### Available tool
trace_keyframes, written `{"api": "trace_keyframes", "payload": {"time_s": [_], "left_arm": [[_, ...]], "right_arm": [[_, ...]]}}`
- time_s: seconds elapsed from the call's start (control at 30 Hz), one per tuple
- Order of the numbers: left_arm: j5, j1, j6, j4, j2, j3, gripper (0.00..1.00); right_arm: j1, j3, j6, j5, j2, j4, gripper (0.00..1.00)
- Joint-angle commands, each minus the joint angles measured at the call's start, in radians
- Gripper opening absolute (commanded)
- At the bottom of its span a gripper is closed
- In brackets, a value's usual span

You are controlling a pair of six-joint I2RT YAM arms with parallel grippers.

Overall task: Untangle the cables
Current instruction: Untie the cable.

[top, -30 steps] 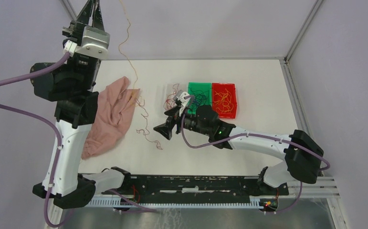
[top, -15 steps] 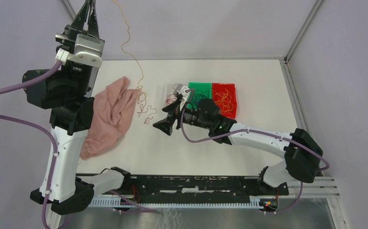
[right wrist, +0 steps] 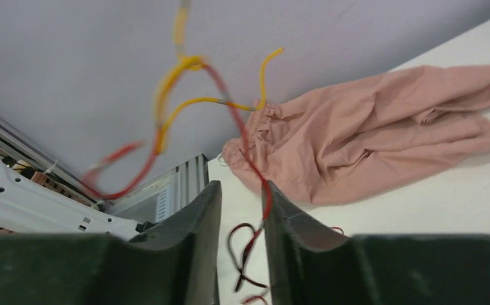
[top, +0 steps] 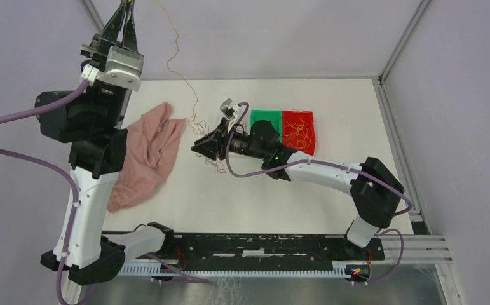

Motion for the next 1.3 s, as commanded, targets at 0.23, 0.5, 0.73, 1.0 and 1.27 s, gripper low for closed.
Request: {"api": "trace_keyframes", "payload": {"time_s": [0.23, 0.5, 0.73, 1.0, 1.27], "left_arm": [[0.008, -0.005, -0.022, 0.053, -0.004, 0.024, 0.03], [-0.030, -0.005, -0.027, 0.082, 0.045, 0.101, 0.03], [-0.107, -0.005, -0.016, 0.126, 0.118, 0.240, 0.03], [0.011, -0.005, -0.100, -0.029, 0.061, 0.177, 0.03], [0.126, -0.004, -0.170, -0.170, -0.079, -0.115, 0.03]], "right_arm": [[-0.020, -0.128, 0.040, 0.045, -0.001, 0.146, 0.00], [-0.024, -0.283, 0.046, 0.094, 0.064, 0.211, 0.00], [-0.021, -0.341, 0.061, 0.126, 0.174, 0.227, 0.00], [-0.015, -0.333, 0.014, 0.137, 0.100, 0.141, 0.34], [-0.016, -0.262, -0.170, 0.171, -0.116, -0.219, 1.00]]}}
